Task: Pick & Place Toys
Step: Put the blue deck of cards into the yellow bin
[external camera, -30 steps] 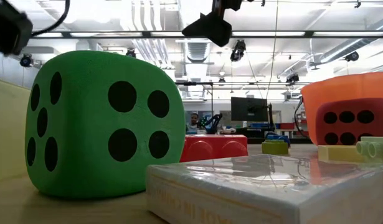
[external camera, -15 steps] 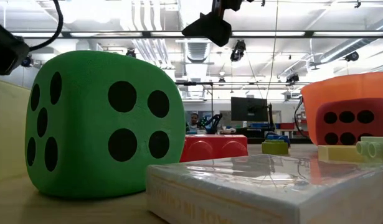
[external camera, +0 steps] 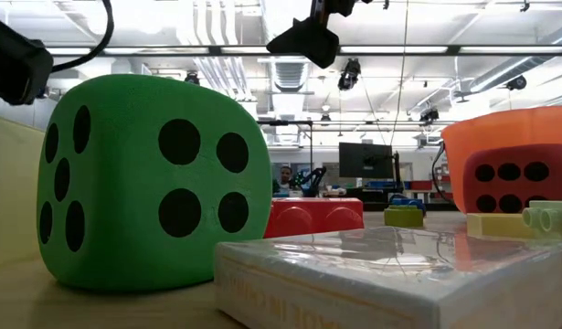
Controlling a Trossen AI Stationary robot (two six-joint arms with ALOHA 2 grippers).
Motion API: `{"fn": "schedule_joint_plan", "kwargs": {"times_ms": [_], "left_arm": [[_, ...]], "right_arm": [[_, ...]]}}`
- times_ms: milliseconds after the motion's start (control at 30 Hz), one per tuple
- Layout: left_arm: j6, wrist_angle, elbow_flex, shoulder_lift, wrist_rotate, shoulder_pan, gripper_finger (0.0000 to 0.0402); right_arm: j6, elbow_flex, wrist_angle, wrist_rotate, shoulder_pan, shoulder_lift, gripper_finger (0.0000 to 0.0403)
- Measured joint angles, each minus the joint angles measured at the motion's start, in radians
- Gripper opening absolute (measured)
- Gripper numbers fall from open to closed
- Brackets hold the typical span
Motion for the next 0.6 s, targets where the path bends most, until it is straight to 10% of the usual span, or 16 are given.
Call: {"fn": "schedule_joint_plan", "kwargs": {"times_ms": [600], "left_arm": [[0.056,-0.004,-0.004,0.047,-0.063,0.009,0.0104]], "right_arm": [[0.005,0.0,-0.001,-0.002,0.0,0.0,0.0357]]}}
